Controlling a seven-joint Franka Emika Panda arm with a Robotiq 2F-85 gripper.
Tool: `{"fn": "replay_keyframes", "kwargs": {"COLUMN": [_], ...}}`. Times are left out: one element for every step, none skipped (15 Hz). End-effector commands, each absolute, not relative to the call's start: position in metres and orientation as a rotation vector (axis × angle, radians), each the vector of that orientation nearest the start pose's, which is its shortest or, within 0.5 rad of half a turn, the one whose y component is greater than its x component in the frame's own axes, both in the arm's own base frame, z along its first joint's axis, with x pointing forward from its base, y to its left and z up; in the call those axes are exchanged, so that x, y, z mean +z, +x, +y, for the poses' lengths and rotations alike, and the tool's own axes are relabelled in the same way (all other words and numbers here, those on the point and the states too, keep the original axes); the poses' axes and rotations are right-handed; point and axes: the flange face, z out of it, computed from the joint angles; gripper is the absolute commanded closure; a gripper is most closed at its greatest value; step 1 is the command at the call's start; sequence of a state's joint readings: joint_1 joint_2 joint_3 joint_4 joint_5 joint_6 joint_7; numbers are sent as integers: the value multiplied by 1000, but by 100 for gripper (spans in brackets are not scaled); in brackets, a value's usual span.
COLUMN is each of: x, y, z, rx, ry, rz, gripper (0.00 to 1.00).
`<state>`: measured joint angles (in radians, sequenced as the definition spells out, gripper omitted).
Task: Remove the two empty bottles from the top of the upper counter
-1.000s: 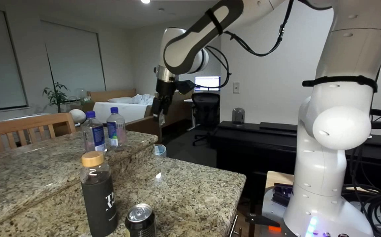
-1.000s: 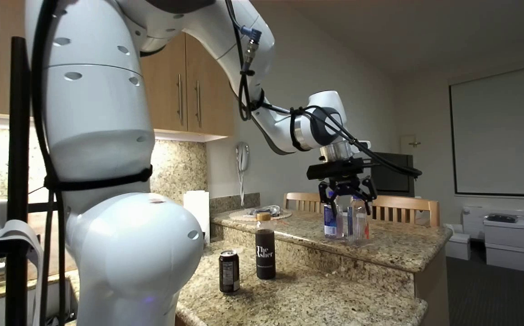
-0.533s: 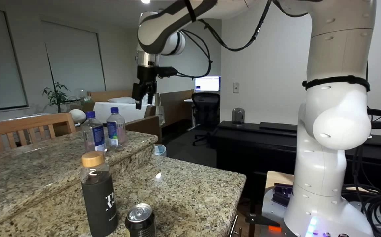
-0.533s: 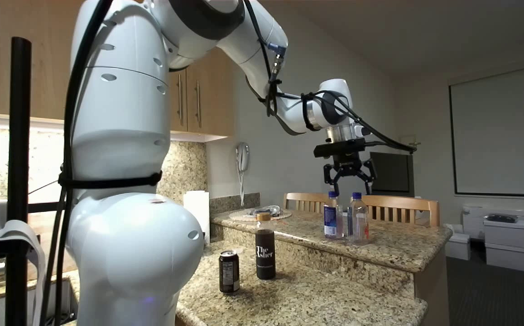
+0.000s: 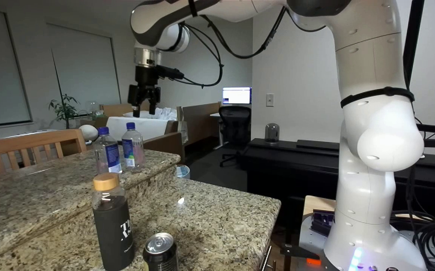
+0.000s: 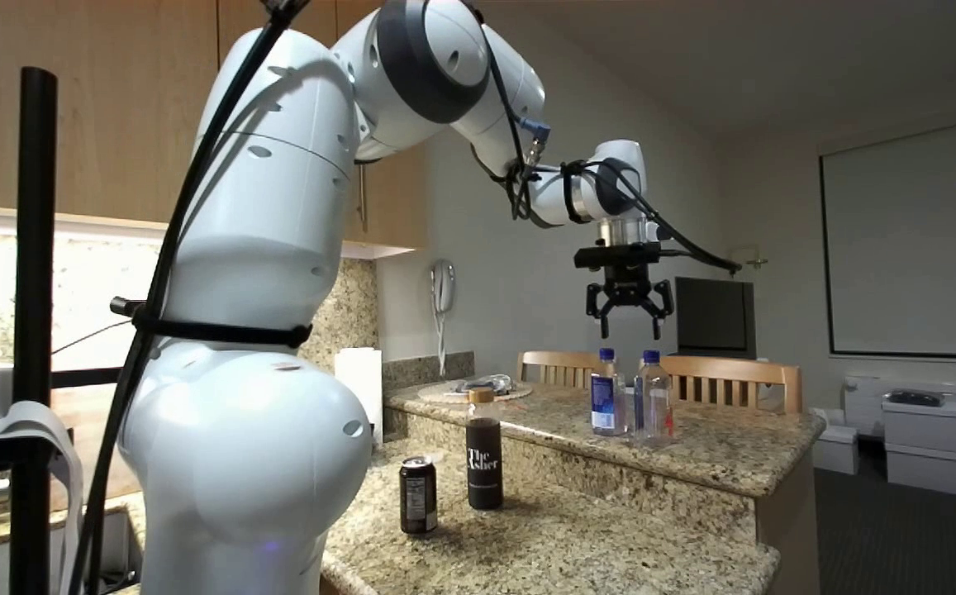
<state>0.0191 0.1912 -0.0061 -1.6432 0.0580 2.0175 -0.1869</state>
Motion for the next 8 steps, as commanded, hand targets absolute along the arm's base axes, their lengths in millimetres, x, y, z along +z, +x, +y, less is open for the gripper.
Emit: {"fn": "replay_keyframes", "kwargs": {"x": [507, 501, 494, 488, 483, 478, 475, 471], "y": [667, 673, 679, 684, 688, 693, 697, 701], "z": [13, 13, 13, 12, 13, 11, 13, 12], "rx": [-269, -265, -263, -251, -250, -246, -260, -261], "ry": [-3074, -3070, -3067, -3064, -3066, -3067, -3067, -3063], "rz": [-274, -278, -281, -280, -282, -279, -286, -288], "gripper": [0, 0, 0, 0, 0, 0, 0, 0]}}
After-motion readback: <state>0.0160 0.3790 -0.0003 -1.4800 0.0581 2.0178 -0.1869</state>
